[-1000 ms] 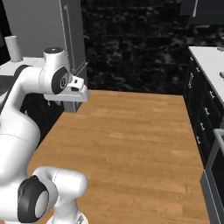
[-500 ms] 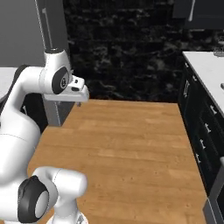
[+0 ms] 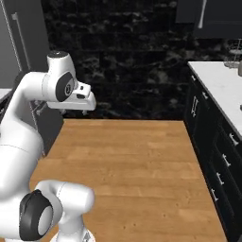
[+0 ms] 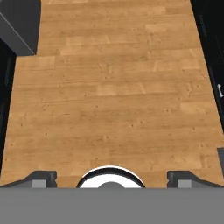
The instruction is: Gather all objects into one cabinet and sort the glasses and bowls to opposite sides.
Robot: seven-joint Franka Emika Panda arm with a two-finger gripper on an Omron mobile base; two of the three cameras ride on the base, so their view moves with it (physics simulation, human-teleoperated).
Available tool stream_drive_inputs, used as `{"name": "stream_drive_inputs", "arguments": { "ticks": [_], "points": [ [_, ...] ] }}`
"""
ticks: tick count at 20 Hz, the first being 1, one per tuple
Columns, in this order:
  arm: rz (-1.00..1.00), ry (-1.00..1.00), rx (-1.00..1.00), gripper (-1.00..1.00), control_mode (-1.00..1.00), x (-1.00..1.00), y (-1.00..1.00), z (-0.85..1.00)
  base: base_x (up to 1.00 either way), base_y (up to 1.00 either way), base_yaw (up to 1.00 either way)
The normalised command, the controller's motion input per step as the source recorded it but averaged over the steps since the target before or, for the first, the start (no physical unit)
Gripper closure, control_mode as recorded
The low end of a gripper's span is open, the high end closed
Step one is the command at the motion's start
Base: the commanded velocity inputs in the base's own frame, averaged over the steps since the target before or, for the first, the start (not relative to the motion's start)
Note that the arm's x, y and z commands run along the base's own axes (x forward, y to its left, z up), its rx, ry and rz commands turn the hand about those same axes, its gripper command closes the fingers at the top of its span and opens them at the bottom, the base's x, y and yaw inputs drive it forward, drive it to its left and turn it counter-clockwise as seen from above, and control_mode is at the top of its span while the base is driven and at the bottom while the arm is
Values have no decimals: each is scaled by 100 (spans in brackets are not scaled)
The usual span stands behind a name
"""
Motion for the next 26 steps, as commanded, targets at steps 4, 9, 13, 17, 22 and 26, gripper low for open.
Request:
{"name": "stream_drive_inputs", "arguments": {
  "ticks": [4,9,13,17,22,26],
  "points": [
    [0,0,0,-100,100,0,0,0,100,0,-22],
    [0,0,0,-100,100,0,0,0,100,3,-22],
    [0,0,0,-100,100,0,0,0,100,15,-21],
    [0,0,0,-100,100,0,0,0,100,22,-21],
    [0,0,0,-100,100,0,0,0,100,13,-17],
    [0,0,0,-100,100,0,0,0,100,0,-13]
  ]
}}
